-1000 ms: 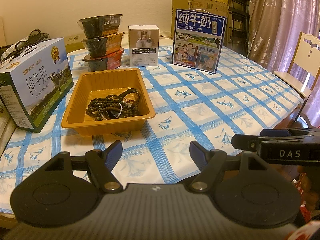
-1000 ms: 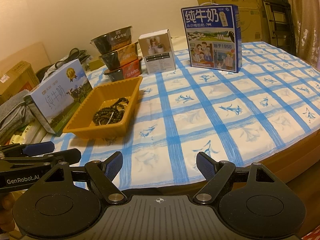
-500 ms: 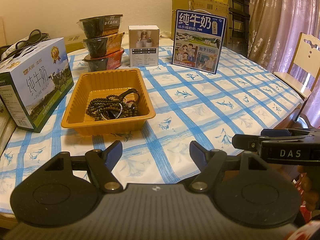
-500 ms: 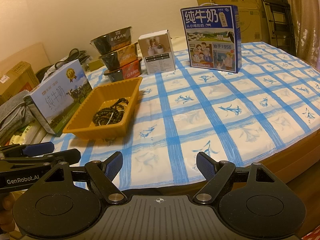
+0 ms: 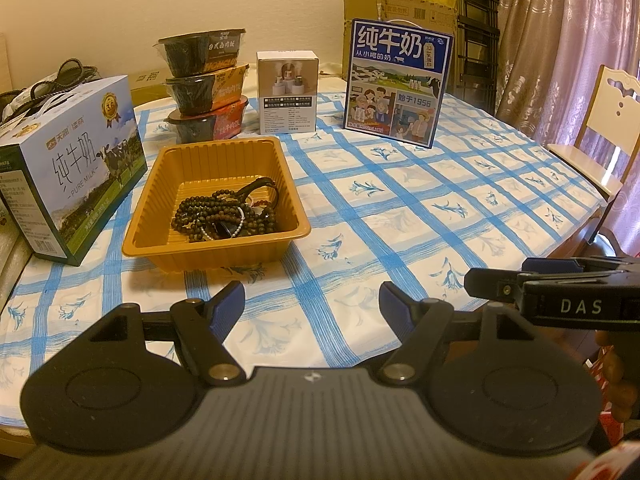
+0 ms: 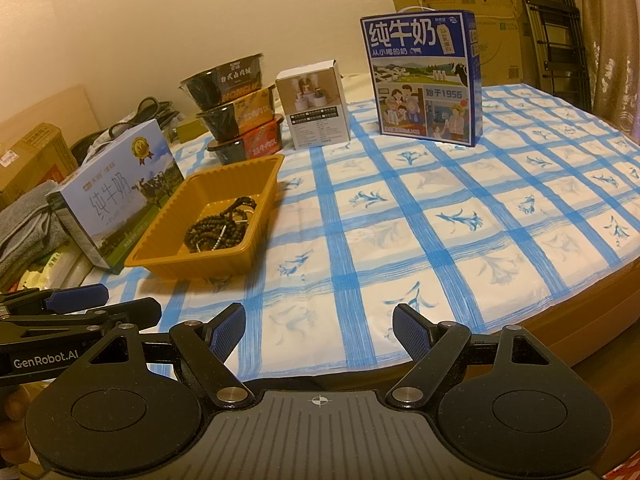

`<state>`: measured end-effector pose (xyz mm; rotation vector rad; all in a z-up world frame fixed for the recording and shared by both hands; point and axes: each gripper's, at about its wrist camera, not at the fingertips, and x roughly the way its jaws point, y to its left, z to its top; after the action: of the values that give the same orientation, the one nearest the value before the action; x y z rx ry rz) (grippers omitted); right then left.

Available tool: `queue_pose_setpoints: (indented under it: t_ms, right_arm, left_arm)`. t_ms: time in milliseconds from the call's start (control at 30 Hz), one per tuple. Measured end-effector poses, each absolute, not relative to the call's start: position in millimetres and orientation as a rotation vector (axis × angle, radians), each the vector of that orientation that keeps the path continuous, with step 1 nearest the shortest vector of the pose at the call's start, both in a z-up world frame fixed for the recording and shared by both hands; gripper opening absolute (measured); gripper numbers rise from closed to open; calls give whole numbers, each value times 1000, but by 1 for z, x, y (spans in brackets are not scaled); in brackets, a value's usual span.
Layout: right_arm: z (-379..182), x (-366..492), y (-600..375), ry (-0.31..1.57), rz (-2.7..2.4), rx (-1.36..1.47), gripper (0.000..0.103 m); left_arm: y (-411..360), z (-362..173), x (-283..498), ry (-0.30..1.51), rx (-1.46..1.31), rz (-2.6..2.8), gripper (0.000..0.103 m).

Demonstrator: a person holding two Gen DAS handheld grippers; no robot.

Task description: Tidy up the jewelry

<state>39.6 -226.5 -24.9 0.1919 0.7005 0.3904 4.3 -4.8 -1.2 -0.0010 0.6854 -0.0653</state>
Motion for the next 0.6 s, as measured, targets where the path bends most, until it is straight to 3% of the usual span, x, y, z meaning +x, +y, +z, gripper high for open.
queue_pose_setpoints:
  t_ms: [600]
  right_arm:
    - [-24, 40, -228, 698, 388, 195, 80]
  left_arm:
    - [-5, 0, 5, 684, -3, -67, 72]
